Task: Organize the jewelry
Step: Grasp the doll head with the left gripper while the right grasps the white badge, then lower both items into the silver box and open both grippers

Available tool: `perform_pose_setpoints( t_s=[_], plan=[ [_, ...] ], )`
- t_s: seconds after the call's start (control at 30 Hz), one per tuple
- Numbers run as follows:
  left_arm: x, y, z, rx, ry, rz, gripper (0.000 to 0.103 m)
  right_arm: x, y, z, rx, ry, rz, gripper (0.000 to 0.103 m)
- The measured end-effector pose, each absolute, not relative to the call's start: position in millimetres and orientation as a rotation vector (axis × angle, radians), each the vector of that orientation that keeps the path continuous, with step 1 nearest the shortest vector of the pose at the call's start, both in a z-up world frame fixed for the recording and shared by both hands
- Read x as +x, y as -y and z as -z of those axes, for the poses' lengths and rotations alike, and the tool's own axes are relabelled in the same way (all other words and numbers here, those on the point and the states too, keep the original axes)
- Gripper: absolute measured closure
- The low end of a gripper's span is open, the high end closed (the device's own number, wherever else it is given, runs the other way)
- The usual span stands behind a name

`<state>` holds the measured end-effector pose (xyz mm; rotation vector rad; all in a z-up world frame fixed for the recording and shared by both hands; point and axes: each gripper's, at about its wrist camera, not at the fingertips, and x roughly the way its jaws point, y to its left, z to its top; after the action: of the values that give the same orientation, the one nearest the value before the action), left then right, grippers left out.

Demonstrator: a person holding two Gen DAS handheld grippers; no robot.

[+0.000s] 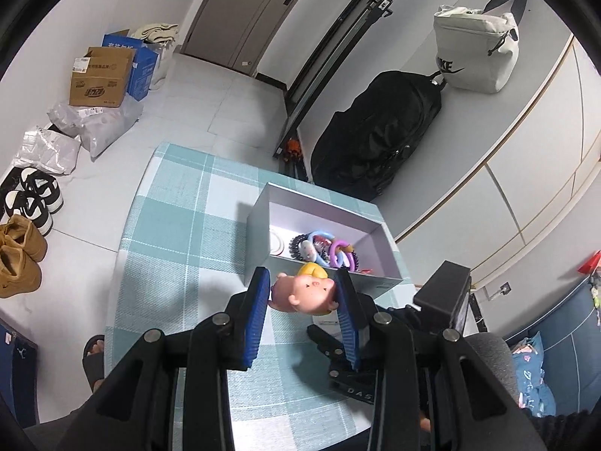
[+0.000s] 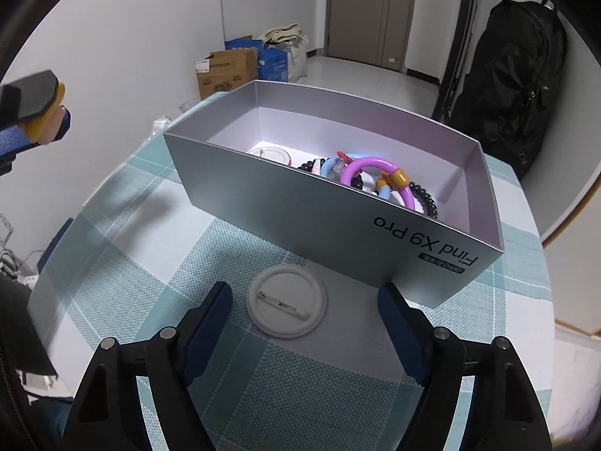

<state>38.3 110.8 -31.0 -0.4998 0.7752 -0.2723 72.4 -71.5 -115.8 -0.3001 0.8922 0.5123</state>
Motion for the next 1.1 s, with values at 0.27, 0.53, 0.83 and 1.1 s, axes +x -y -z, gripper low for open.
perform_pose_setpoints(
  t_s=[0.27,0.53,0.83,1.1],
  plan=[
    [35,-110,26,-0.495,-0.756,0.294,0.074,68,67,112,-0.290,-0.907,-0.536,0.061],
    [36,-108,27,-0.500,-0.760,0.298,0.074,67,74,106,-0.234,-0.941,-0.554,0.061],
    [40,-88,27,-0.460,-0.774,0.304,0.074,58,86,76,-0.170,-0.883,-0.588,0.061],
    [50,-69,33,-0.411,-0.810,0.284,0.074,65,100,47,-0.117,-0.817,-0.614,0.061]
  ],
)
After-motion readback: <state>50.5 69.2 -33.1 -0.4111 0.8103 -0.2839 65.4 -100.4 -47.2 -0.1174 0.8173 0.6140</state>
